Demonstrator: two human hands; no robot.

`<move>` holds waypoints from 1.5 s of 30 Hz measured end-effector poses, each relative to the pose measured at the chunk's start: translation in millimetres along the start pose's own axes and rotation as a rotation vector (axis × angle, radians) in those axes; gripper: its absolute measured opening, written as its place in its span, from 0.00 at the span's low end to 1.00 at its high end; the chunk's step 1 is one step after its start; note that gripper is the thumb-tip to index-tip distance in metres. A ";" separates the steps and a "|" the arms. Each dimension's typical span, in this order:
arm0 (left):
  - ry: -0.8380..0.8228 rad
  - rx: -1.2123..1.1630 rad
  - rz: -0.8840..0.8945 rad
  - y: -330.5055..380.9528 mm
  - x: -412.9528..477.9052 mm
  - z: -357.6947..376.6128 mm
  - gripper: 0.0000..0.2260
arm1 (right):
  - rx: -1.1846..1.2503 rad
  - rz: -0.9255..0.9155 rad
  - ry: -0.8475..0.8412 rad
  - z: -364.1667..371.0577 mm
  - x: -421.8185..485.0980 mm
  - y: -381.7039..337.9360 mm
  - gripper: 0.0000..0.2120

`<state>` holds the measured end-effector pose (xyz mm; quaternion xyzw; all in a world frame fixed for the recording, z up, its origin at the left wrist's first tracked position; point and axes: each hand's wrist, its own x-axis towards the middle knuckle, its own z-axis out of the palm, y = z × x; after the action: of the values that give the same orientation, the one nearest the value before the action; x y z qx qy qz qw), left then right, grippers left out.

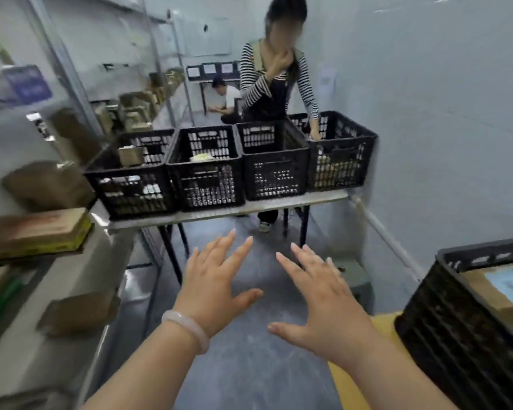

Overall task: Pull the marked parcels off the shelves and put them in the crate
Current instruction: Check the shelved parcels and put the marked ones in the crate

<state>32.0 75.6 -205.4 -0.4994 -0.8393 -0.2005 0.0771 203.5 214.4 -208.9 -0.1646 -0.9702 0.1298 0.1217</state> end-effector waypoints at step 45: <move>0.489 0.557 -1.982 -99.9 -509.9 -174.6 0.34 | 0.322 -1.913 -0.727 208.7 -5.7 -584.1 0.46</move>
<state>182.3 -450.2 -241.0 0.4982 -0.8498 -0.0695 0.1577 -17.6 -364.5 -234.9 0.7422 -0.6447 0.1491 -0.1057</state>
